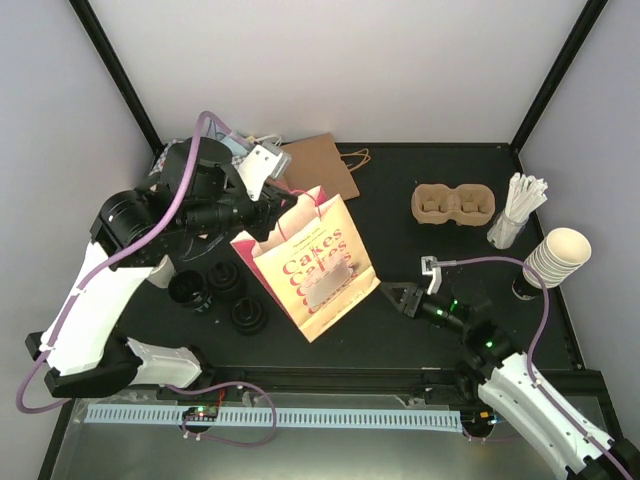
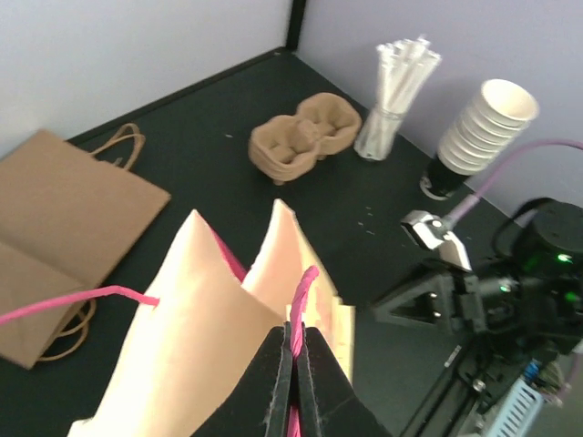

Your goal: Pack the takeout coffee

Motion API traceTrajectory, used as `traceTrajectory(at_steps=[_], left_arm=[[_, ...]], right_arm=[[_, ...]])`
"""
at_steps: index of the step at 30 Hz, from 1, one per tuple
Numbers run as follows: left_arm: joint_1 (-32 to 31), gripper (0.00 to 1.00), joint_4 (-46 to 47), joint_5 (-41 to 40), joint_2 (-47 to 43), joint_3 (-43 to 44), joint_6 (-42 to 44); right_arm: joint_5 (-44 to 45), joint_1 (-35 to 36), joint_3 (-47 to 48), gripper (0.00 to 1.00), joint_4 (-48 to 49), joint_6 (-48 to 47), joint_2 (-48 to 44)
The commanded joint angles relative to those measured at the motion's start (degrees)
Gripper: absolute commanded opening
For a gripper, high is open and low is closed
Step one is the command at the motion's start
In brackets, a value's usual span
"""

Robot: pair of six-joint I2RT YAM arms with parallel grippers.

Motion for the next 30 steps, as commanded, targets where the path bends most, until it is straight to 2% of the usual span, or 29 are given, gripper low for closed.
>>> traceTrajectory(at_steps=[1, 10, 15, 23, 30], left_arm=[[0.32, 0.01, 3.91, 9.31, 0.82, -0.33, 3.05], [0.32, 0.02, 7.59, 8.92, 2.28, -1.53, 5.58], [0.35, 0.01, 9.85, 7.11, 2.92, -4.59, 5.8], [0.09, 0.02, 11.11, 6.3, 4.42, -5.09, 3.42], [-0.45, 0.02, 12.21, 6.01, 5.12, -4.8, 3.14]], right_arm=[[3.3, -0.14, 0.61, 0.3, -2.94, -2.33, -1.35], [8.08, -0.14, 4.33, 0.68, -10.61, -6.3, -2.35], [10.13, -0.1, 6.29, 0.82, -13.6, -7.89, -2.26], [15.41, -0.14, 10.54, 0.86, -19.99, -9.7, 1.77], [11.34, -0.14, 10.29, 0.83, -15.57, -10.8, 8.85]])
